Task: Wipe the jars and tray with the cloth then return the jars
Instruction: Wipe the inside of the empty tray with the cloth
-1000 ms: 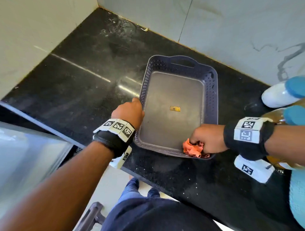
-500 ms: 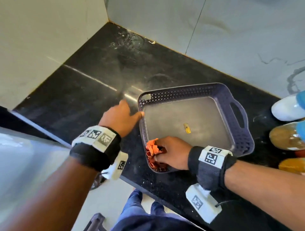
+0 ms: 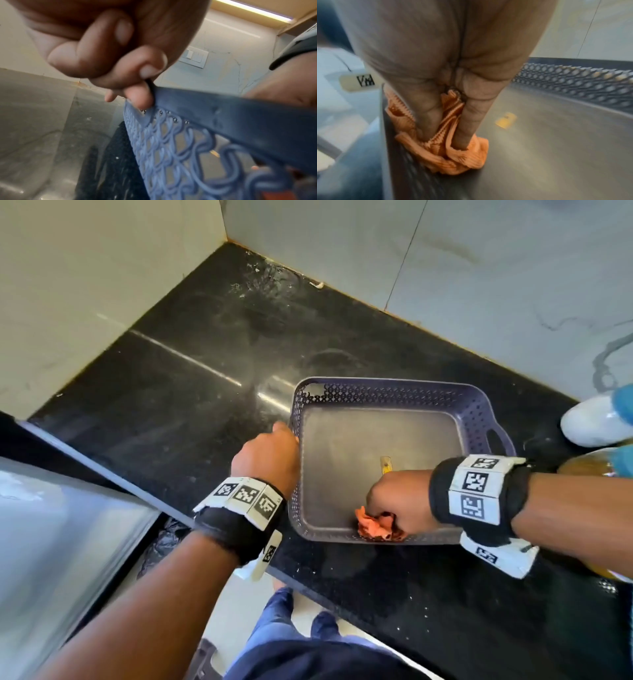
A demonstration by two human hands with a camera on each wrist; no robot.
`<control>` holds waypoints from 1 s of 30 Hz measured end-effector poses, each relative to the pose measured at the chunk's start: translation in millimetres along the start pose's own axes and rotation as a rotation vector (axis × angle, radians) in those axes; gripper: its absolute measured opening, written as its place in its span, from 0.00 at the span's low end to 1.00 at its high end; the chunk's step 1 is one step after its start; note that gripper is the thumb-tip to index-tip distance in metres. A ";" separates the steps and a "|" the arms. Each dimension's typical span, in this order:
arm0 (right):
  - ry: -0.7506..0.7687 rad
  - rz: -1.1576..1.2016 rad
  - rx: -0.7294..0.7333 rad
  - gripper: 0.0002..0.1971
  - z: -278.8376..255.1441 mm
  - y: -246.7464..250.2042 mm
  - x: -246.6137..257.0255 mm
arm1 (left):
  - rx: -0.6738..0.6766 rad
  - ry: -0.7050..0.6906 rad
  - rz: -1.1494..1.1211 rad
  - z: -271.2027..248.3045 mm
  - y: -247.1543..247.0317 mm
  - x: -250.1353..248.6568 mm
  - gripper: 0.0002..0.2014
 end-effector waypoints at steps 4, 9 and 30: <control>-0.088 0.034 -0.004 0.08 -17.5 -15.6 -31.2 | -0.017 0.012 -0.003 3.3 5.0 -0.4 0.10; 0.041 0.166 -0.118 0.08 6.1 7.3 19.8 | -0.015 -0.001 0.018 3.6 2.9 -10.0 0.09; -0.139 0.280 -0.233 0.03 -25.3 -7.8 -36.1 | 0.056 -0.119 0.069 18.5 14.1 -14.2 0.23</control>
Point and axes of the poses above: each hand's wrist, its own z-axis towards the middle knuckle, its own y-axis out of the back of the hand, x = y × z, the point moved 10 cm from there along z, towards the middle knuckle, and after that the axes turned 5 degrees about x, right-handed, at the moved point
